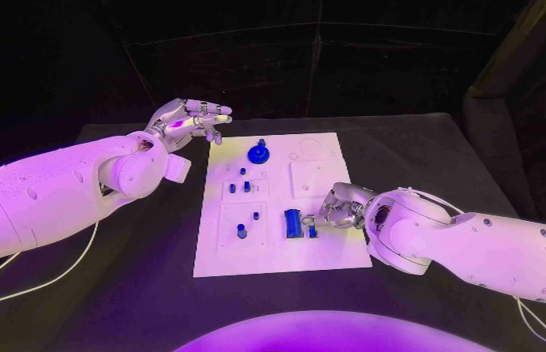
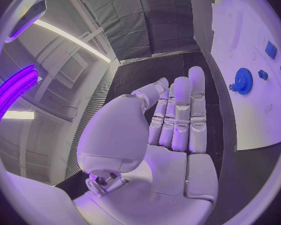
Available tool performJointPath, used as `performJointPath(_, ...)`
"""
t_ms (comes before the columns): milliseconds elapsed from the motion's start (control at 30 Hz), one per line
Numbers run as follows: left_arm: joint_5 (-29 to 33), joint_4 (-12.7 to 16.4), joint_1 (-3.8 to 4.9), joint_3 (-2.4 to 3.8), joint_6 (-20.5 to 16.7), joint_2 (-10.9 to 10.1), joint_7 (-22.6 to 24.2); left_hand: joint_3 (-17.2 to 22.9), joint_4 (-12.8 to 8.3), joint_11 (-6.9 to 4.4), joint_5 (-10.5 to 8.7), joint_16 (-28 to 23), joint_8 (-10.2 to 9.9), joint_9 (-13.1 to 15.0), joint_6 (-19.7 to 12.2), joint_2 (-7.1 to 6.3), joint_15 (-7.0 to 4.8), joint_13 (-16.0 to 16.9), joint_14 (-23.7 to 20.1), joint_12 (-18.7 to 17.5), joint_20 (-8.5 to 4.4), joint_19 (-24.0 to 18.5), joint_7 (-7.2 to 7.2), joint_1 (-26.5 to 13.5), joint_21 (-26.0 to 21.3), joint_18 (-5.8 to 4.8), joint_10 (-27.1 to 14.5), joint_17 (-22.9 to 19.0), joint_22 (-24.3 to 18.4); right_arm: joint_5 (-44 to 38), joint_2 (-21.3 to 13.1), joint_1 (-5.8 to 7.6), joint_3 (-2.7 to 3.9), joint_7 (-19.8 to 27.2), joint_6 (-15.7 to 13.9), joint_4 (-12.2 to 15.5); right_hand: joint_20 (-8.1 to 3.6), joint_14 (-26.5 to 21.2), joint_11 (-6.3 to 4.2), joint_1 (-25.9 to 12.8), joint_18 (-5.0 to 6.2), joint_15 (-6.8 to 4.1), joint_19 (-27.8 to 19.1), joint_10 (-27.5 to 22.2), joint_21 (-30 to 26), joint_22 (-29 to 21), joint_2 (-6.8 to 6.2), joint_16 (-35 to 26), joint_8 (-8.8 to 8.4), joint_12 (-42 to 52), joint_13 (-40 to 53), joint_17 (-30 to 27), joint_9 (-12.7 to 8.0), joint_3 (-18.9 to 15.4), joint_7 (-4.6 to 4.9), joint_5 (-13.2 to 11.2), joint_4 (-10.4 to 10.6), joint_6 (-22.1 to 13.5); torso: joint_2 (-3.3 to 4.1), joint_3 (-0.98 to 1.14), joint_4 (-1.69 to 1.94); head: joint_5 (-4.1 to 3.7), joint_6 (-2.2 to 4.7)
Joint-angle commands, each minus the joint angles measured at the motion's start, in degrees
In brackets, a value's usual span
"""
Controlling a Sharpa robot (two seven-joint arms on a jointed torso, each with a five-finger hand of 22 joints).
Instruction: Assemble the parts on the task board
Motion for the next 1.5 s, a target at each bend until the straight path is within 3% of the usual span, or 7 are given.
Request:
performJointPath(33,0.2,0.1,0.08,0.05,0.7,0.0,0.0,-0.3,-0.1,0.05,0.23,0.3,0.3,-0.1,-0.4,0.13,-0.07,-0.1,-0.4,0.1,-0.04,-0.4,-0.07,-0.3,-0.2,0.81,-0.4,-0.1,-0.1,-0.8,-0.2,0.06,0.01,0.4,0.9,0.4,-0.36,4.2,0.12,-0.6,-0.35,-0.37,1.3,0.4,0.2,2.1,0.13,0.2,0.09,-0.2,0.0,6.3,0.1,-0.4,0.01,-0.2,0.0,0.2,-0.04,0.00,0.03,-0.08,0.04)
performJointPath(333,0.2,0.0,0.08,0.04,0.5,0.1,0.3,-0.3,-0.1,0.05,0.23,0.3,0.3,-0.1,-0.4,0.13,-0.07,-0.1,-0.4,0.1,-0.04,-0.4,-0.07,-0.3,-0.2,0.81,-0.4,-0.1,-0.1,0.8,-1.8,0.08,0.02,4.8,-2.2,0.6,-0.20,3.9,0.47,2.2,-0.13,-0.14,0.8,0.1,-0.5,1.0,0.61,-0.4,-0.70,-0.2,0.4,5.1,0.3,-0.9,0.46,2.2,-1.5,-1.0,-0.16,0.03,0.05,-0.24,0.47)
performJointPath(633,0.6,-0.3,0.07,0.03,-1.0,0.4,1.8,-0.5,0.0,-0.17,0.20,0.1,0.8,0.0,0.1,0.20,-0.14,-0.1,-0.8,0.6,-0.05,-0.6,-0.38,-0.6,-0.5,0.83,0.0,-0.4,-0.2,22.1,-4.3,0.80,0.08,27.8,-11.0,-2.9,1.37,1.8,2.72,8.5,1.89,1.71,-3.5,-7.8,-7.1,-9.2,-0.24,-6.1,-4.39,-19.8,-11.6,-3.6,-1.7,-1.7,3.10,4.3,-4.7,-7.3,-1.01,-0.35,0.33,-0.90,1.51)
performJointPath(767,2.6,-0.9,0.05,-0.47,-2.0,0.7,2.7,-0.5,0.0,0.12,0.23,-5.0,1.2,0.0,0.3,0.02,0.13,-0.5,-4.5,0.4,0.18,-4.1,-0.17,-0.9,-3.4,0.69,-0.1,-3.4,-1.8,36.8,-3.5,2.45,0.10,39.6,-11.2,-7.6,2.70,-8.4,4.57,13.1,7.08,3.01,-17.8,-17.1,-30.4,-39.9,1.42,-30.6,-5.25,-38.3,-24.8,-33.6,-2.9,-1.2,4.57,3.5,-6.5,-9.3,-2.00,-0.61,0.39,-1.09,2.26)
performJointPath(867,4.3,-1.8,0.05,-0.88,-2.5,1.2,3.3,0.1,0.5,0.70,0.26,-14.8,1.3,-0.1,0.2,-0.11,1.45,-0.7,-8.8,-1.1,1.14,-10.2,0.12,-1.7,-8.6,0.39,0.1,-8.0,-4.8,45.6,-2.1,3.55,0.11,45.8,-9.8,-11.8,5.09,-15.1,6.87,16.4,7.43,5.87,-23.0,-20.5,-43.1,-48.3,2.47,-48.1,-5.94,-48.8,-36.0,-45.0,-4.3,-1.1,7.07,1.7,-7.6,-10.3,-2.96,-0.82,0.40,-1.14,2.66)
performJointPath(1133,9.2,-5.8,-0.16,-1.41,-4.0,3.4,5.6,0.1,2.4,2.40,0.16,-36.5,-0.9,-0.3,-1.2,-1.23,5.94,-0.7,-11.8,-9.0,6.44,-21.5,0.78,-3.5,-23.8,0.59,0.7,-17.4,-16.5,57.9,5.4,5.14,0.21,56.0,-4.8,-26.1,11.22,-25.1,9.83,18.5,7.56,11.42,-29.0,-22.2,-66.1,-63.5,3.50,-73.4,-6.32,-57.4,-53.5,-61.1,-9.0,-1.5,7.27,-0.3,-10.7,-13.1,-4.81,-1.10,0.19,-0.77,4.74)
performJointPath(1500,13.2,-13.6,-1.56,-1.48,-7.9,9.4,8.3,-3.3,3.4,3.67,0.21,-46.8,-3.9,-0.4,-2.3,-0.70,7.49,-0.7,-11.2,-14.7,8.83,-22.9,0.49,-2.6,-29.2,1.01,-0.1,-21.6,-23.3,61.2,15.6,5.38,1.02,59.7,-0.8,-41.4,10.89,-17.2,10.12,15.8,7.57,11.07,-21.0,-20.6,-74.5,-70.4,5.35,-80.8,-6.33,-57.4,-66.1,-70.4,-14.1,-1.7,7.91,-0.3,-15.2,-12.1,-6.14,-0.45,0.88,-0.72,9.35)
